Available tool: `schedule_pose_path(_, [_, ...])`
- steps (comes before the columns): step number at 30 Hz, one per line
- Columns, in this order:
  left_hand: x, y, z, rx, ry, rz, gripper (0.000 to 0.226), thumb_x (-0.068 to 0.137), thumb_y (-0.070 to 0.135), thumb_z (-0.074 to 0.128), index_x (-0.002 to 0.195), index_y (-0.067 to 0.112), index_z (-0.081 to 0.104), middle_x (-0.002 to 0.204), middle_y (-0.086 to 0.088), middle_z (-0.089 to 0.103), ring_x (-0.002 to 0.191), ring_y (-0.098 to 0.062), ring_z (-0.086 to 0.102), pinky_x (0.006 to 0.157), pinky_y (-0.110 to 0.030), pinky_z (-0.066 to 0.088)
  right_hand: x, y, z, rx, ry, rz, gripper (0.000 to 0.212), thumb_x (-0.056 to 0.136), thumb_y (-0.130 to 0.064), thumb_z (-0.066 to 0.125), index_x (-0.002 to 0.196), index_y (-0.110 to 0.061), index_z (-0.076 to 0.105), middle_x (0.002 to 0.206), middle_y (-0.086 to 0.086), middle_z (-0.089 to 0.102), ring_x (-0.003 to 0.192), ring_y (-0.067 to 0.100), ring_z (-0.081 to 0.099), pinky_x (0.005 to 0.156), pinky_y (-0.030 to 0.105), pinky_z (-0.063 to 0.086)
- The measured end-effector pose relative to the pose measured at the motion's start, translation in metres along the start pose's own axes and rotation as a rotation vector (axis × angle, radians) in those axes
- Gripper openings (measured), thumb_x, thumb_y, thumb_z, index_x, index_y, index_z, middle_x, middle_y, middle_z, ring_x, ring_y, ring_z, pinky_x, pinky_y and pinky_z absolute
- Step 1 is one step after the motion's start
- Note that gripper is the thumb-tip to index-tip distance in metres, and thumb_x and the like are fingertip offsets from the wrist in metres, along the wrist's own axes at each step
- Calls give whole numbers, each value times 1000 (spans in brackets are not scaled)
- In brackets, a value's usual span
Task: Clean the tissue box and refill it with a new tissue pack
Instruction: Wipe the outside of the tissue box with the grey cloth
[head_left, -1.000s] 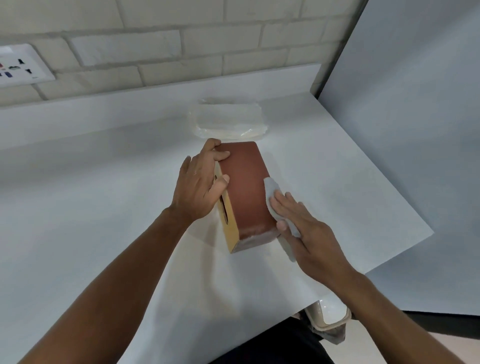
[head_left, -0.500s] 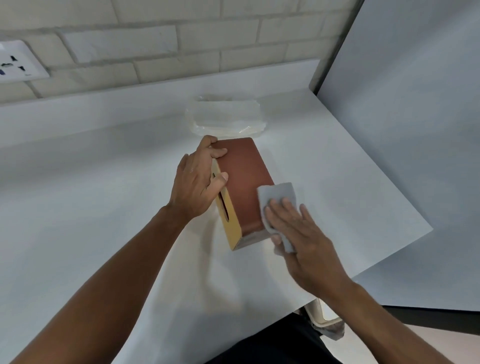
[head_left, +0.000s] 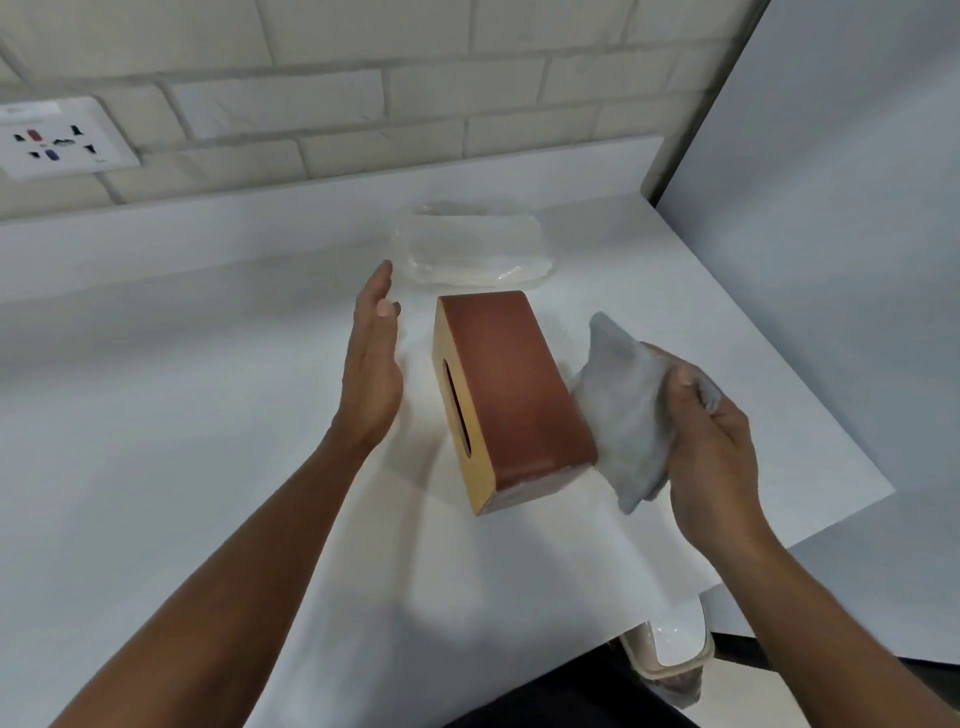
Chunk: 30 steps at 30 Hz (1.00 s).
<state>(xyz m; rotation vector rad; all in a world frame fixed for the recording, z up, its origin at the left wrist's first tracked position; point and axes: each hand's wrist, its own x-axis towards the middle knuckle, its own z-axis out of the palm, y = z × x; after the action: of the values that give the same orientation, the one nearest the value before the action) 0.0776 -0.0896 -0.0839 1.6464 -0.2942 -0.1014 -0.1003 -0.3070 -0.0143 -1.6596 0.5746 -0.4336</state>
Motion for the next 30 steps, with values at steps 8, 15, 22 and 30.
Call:
schedule_pose_path(8, [-45,-18,-24,622,-300,432,118,76,92,56,162,16,28,169,-3,28,157,-24,29,123,-54,32,21,19,-6,-245,-52,148,30,100,-55,42,114,-47,67,104,-6,74,91,17,68,61,27,46])
schedule_pose_path(15, [-52,-28,-28,1093,-463,746,154,56,106,55,167,11,7,173,-20,7,161,-37,14,126,-66,16,11,26,-4,-204,-190,209,28,99,-56,44,108,-51,69,95,-14,76,84,5,70,57,15,48])
schedule_pose_path(22, [-41,-30,-21,1211,-535,789,153,57,101,58,167,11,2,174,-21,0,161,-38,10,127,-64,11,4,31,12,-177,-295,209,37,89,-68,41,102,-49,70,77,-11,75,65,4,68,50,14,45])
schedule_pose_path(30, [-34,-22,-12,1268,-581,692,166,49,96,66,163,-2,-7,172,-27,-5,161,-40,5,128,-63,6,16,33,13,-59,-289,299,43,88,-67,48,93,-36,76,79,-6,76,66,4,70,52,17,48])
